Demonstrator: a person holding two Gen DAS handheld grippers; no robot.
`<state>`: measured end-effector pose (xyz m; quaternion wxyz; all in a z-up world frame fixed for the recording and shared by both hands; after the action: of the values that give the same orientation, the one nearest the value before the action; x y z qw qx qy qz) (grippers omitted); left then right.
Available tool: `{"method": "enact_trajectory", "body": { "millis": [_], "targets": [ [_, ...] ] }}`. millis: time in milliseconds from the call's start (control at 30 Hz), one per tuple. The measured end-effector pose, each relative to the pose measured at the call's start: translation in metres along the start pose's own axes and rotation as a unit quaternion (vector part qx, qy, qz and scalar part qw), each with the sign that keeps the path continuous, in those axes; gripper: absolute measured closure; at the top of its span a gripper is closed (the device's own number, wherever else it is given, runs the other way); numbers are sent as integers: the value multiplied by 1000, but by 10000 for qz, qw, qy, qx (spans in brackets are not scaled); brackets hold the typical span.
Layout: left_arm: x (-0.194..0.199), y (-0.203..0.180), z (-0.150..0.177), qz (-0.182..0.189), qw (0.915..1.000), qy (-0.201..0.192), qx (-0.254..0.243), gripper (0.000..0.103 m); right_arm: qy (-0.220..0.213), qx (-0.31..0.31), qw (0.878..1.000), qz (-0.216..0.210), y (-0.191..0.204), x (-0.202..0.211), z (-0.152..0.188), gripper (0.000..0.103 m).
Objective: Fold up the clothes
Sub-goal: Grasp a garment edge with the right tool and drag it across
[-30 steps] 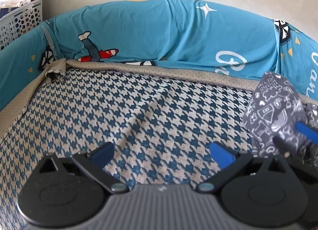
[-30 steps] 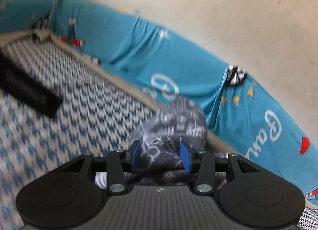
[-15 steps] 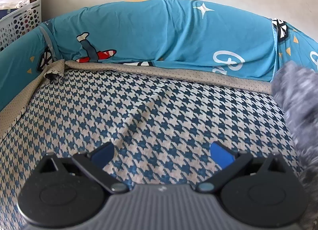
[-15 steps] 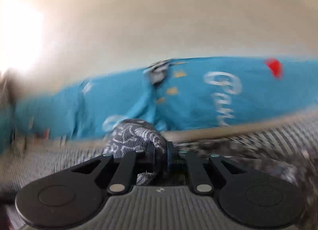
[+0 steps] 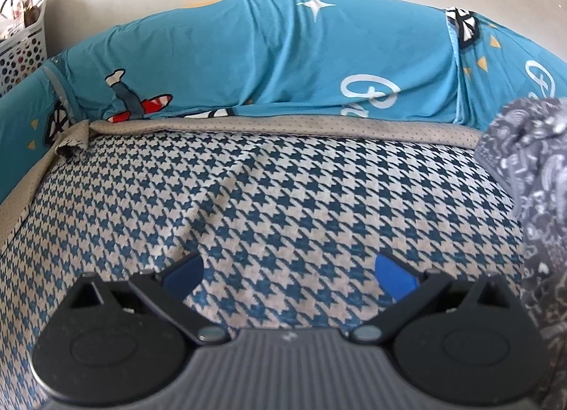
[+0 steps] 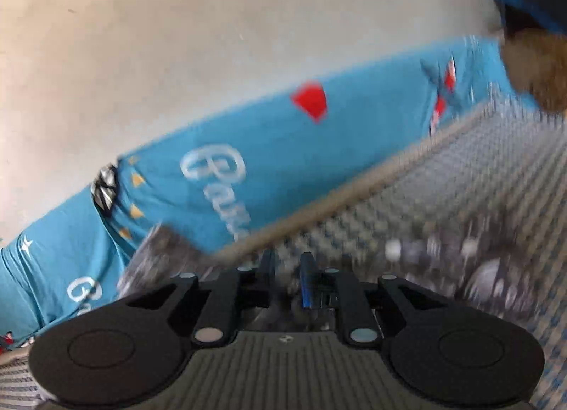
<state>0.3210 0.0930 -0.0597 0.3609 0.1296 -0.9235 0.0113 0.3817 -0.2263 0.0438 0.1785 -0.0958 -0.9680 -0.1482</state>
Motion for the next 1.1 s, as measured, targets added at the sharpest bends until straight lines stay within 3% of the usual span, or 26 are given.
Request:
{"method": "enact_trajectory", "body": {
  "millis": [133,267,400,533,700,767,800,833,967,1100],
  "targets": [
    [-1,-2,0,18,10000,2,-8,0,-432,383,9963,-635,24,17,-12,87],
    [-1,-3,0,29,10000,13,-9,0,-509,990,9833,-1437,63,31,-4,87],
    [-2,-3,1,39,10000,23,-10,0,-325,1598,9646,-2073,100,44,19,87],
    [-3,-1,1,39,10000,45,16,0,-49,2303,9462,-2274,126,52,52,81],
    [-3,-3,1,39,10000,51,-25,0,31,3240,9251,-1979,139,44,85,71],
    [-4,-4,1,39,10000,54,-49,0,146,3304,9261,-1816,134,33,94,75],
    [-4,-4,1,37,10000,55,-54,0,221,3299,9275,-1746,131,28,97,82],
    [-4,-4,1,34,10000,57,-54,0,283,3233,9307,-1684,127,23,99,95],
    [-4,-2,1,25,10000,63,-8,0,248,2344,9566,-1715,108,20,77,98],
    [-4,-2,1,14,10000,60,-8,0,-143,1059,9782,-1783,79,23,33,98]
  ]
}}
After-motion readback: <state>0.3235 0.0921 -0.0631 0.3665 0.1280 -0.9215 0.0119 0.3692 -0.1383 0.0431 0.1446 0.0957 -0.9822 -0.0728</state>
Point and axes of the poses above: each gripper's, at about its wrist camera, not at the fingertips, and x roughly against the way its jaws point, y to its left, z to its underside, the point moved 8 cm from there along -x, roughly the way its jaws point, and after that the axes turned 6 degrees about -y, right-handed, at the moved point
